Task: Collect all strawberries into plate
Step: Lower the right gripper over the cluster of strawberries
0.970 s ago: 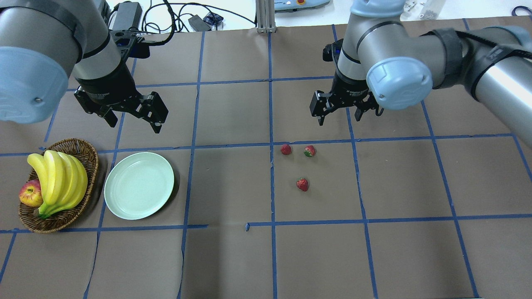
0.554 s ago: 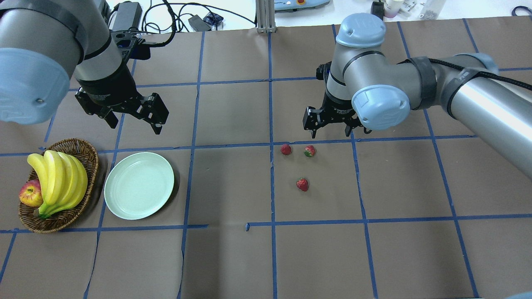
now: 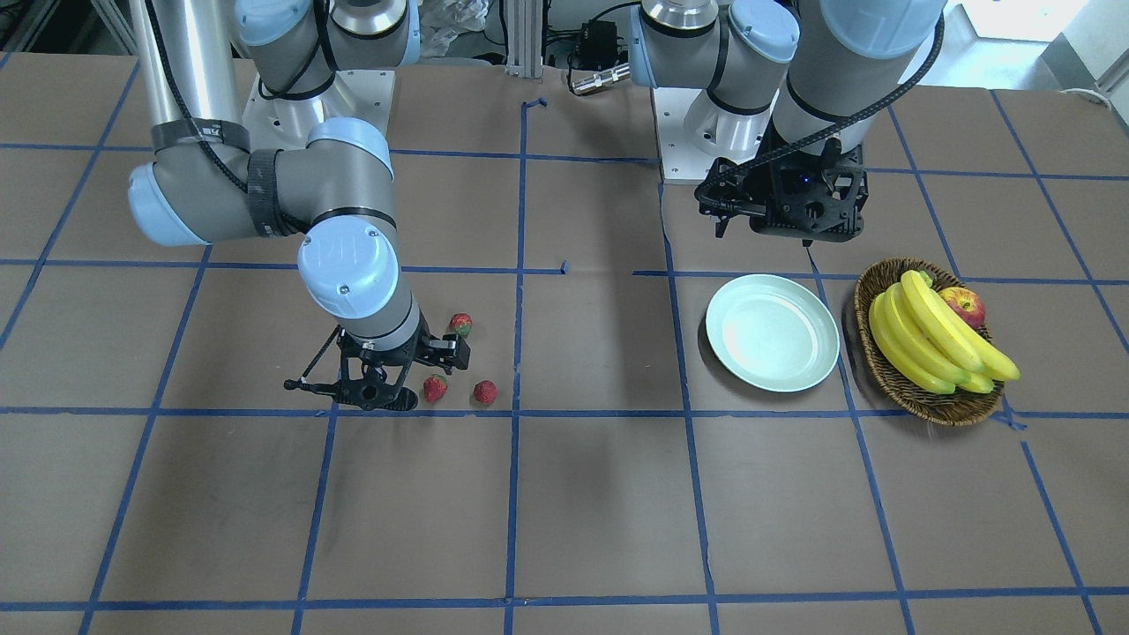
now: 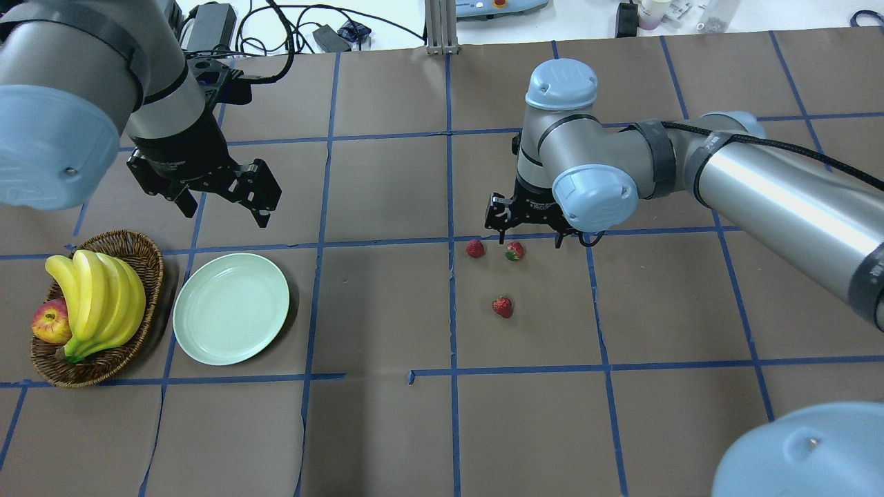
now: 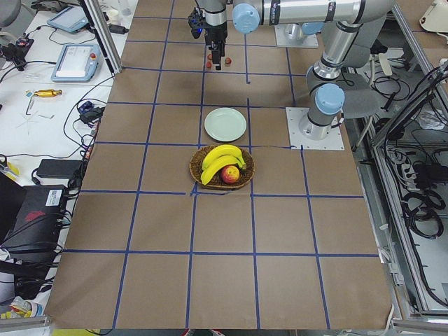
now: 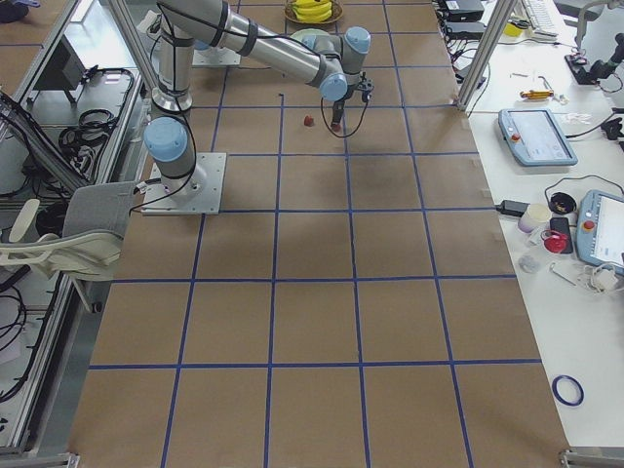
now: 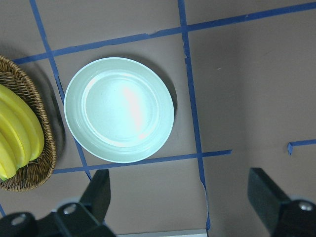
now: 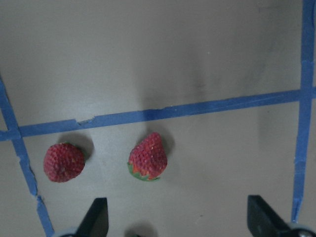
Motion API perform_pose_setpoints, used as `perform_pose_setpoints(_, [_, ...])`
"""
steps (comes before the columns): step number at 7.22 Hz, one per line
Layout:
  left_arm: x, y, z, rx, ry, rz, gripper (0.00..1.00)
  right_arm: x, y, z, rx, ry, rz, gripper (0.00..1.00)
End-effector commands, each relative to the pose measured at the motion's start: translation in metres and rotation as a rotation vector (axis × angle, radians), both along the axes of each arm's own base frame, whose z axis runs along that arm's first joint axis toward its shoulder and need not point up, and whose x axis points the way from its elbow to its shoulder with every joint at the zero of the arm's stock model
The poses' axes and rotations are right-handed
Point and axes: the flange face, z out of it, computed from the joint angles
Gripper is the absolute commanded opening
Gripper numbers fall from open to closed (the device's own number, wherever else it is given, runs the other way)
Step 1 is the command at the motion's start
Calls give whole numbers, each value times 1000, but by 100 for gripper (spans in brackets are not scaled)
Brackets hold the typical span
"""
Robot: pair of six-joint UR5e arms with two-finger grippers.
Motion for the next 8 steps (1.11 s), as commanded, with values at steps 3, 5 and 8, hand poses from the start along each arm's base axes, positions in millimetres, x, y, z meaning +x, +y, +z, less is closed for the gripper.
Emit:
perform_pose_setpoints(3, [-1, 0, -3, 6, -4, -3, 100, 5, -4, -34, 56, -21, -46, 100])
perform_pose_setpoints(5, [-1, 0, -4, 9, -3, -3, 100, 6, -8, -45, 46, -21, -48, 98])
perform_pose_setpoints(8, [-3, 0, -6, 15, -1, -6, 100, 6, -12, -45, 16, -23, -44, 81])
